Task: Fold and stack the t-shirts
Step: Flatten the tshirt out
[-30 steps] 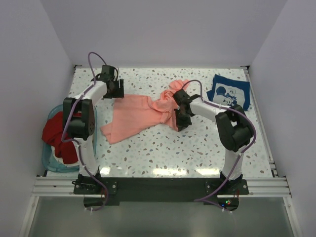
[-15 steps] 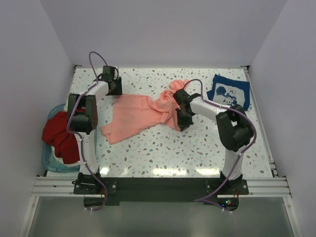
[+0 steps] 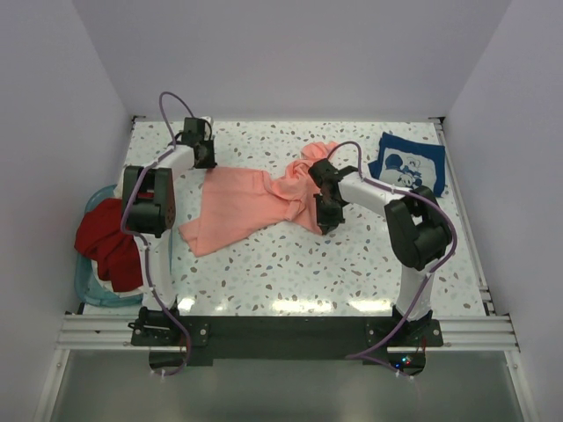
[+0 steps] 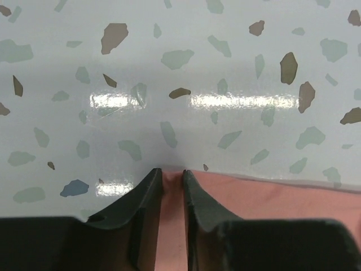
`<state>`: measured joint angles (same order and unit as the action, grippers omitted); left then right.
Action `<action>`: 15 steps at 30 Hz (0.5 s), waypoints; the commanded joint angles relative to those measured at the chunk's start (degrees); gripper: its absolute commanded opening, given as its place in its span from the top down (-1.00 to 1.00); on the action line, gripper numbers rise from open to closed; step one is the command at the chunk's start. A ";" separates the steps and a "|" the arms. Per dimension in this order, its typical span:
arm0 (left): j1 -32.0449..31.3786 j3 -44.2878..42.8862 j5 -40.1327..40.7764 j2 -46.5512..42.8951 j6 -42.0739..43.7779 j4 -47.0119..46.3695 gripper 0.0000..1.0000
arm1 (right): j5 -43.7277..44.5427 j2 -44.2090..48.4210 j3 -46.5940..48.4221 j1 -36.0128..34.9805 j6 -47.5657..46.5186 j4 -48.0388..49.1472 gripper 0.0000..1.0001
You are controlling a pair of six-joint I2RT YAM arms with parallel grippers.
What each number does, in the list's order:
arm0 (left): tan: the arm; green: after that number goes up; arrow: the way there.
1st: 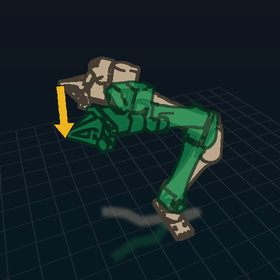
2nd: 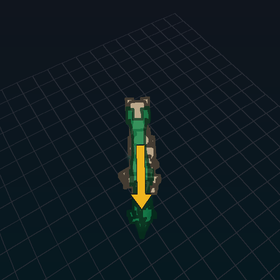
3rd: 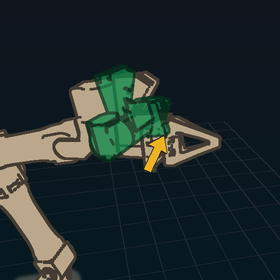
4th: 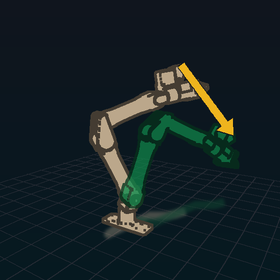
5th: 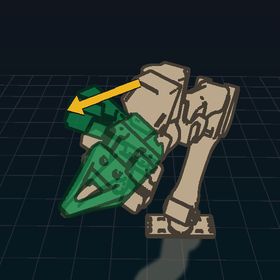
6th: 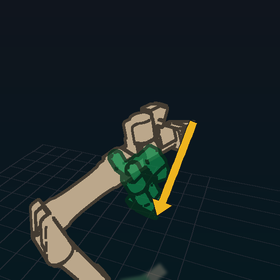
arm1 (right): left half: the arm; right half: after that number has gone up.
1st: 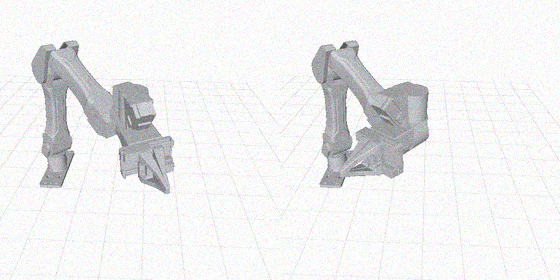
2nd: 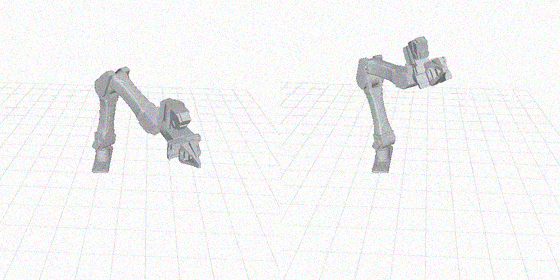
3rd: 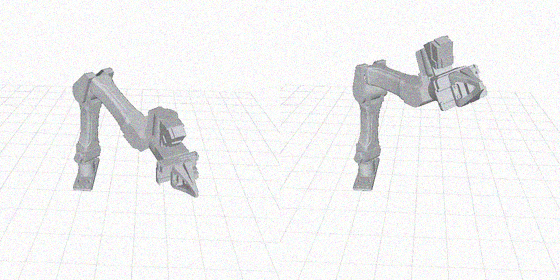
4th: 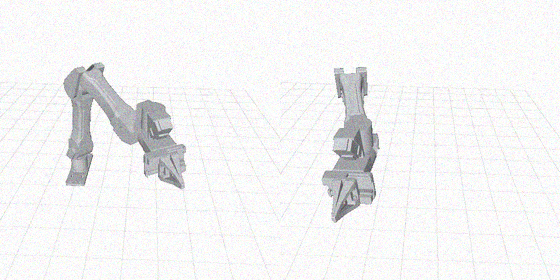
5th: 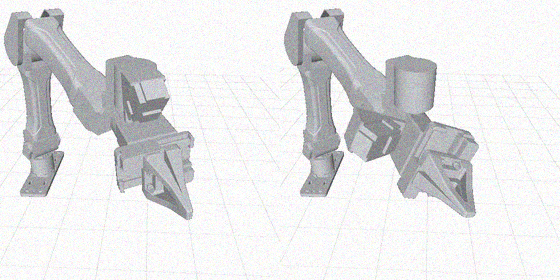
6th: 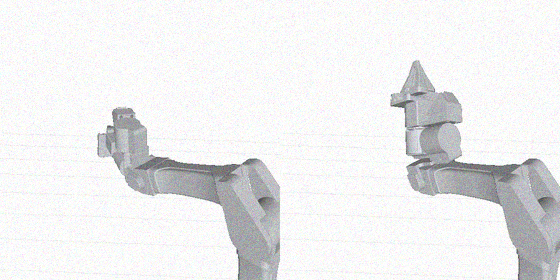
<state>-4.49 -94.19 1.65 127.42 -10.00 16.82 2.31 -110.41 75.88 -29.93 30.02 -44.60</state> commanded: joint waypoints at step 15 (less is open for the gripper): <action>0.45 6.56 -8.24 -10.51 -8.80 -6.97 1.00 | 0.86 13.55 5.15 6.81 1.88 -6.46 1.00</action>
<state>-4.25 -88.23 -4.45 123.87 -14.63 12.58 3.09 -102.04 76.99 -25.96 31.07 -48.82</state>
